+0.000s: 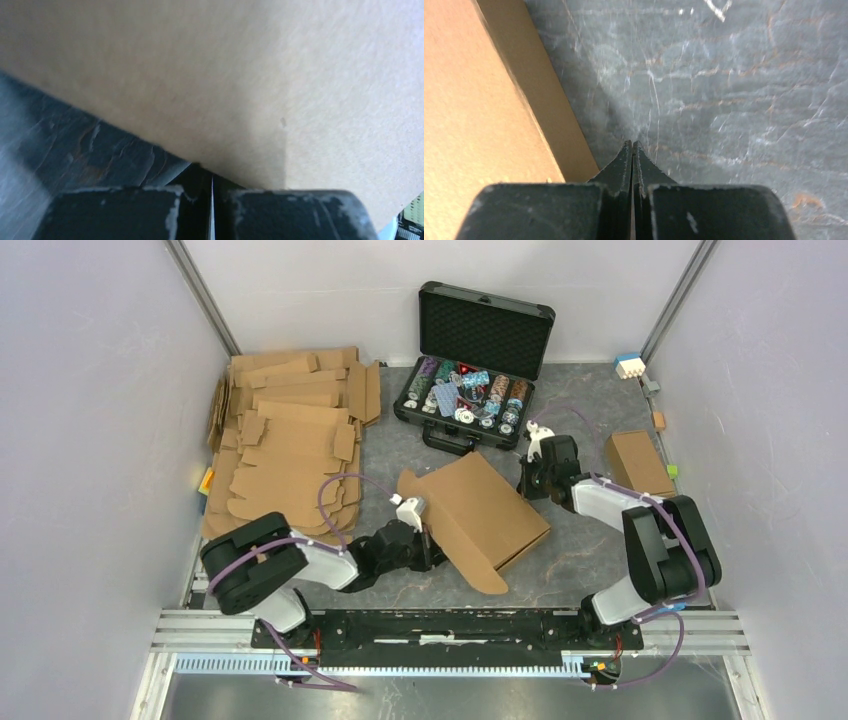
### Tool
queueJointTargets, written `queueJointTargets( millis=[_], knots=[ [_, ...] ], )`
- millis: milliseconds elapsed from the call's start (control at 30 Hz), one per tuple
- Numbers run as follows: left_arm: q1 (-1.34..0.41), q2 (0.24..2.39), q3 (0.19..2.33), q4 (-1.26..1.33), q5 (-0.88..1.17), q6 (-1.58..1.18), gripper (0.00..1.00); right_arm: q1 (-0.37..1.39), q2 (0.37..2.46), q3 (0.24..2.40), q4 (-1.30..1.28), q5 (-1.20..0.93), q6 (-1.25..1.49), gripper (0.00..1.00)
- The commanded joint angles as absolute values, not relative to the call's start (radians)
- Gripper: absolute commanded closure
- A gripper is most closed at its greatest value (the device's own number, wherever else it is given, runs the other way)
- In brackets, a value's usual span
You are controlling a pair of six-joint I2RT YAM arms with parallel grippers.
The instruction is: Fold the paper box
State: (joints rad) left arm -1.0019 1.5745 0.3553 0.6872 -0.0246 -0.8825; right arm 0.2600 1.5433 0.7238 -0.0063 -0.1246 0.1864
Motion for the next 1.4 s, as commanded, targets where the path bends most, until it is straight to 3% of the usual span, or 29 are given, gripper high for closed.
queueJointTargets(
  millis=[0, 100, 267, 367, 667, 733, 867, 1133, 1367],
  knots=[
    [-1.002, 1.456, 0.296, 0.609, -0.053, -0.918, 0.98, 0.268, 1.466, 0.662, 0.035, -0.171, 0.210, 1.00],
    [-1.002, 1.407, 0.243, 0.586, -0.070, -0.953, 0.98, 0.273, 1.424, 0.623, 0.046, -0.197, 0.212, 0.99],
    [-0.997, 1.298, 0.188, 0.485, -0.124, -0.987, 0.98, 0.273, 1.390, 0.613, 0.033, -0.273, 0.193, 0.88],
    [-0.972, 1.212, 0.171, 0.398, -0.136, -0.992, 0.98, 0.271, 1.368, 0.591, 0.046, -0.298, 0.205, 0.73],
    [-0.925, 1.103, 0.143, 0.441, -0.057, -0.976, 0.98, 0.239, 1.280, 0.542, 0.100, -0.334, 0.257, 0.59],
    [-0.924, 1.084, 0.116, 0.498, -0.034, -0.983, 0.91, 0.224, 1.265, 0.520, 0.126, -0.357, 0.277, 0.56],
    [-0.923, 1.081, 0.078, 0.611, 0.020, -0.999, 0.77, 0.184, 1.238, 0.476, 0.190, -0.415, 0.324, 0.53],
    [-0.923, 1.234, 0.092, 0.845, 0.112, -1.014, 0.77, 0.168, 1.254, 0.432, 0.278, -0.565, 0.370, 0.47],
    [-0.910, 1.281, 0.142, 0.853, 0.118, -0.993, 0.77, 0.157, 1.274, 0.414, 0.280, -0.601, 0.373, 0.49]
  ],
)
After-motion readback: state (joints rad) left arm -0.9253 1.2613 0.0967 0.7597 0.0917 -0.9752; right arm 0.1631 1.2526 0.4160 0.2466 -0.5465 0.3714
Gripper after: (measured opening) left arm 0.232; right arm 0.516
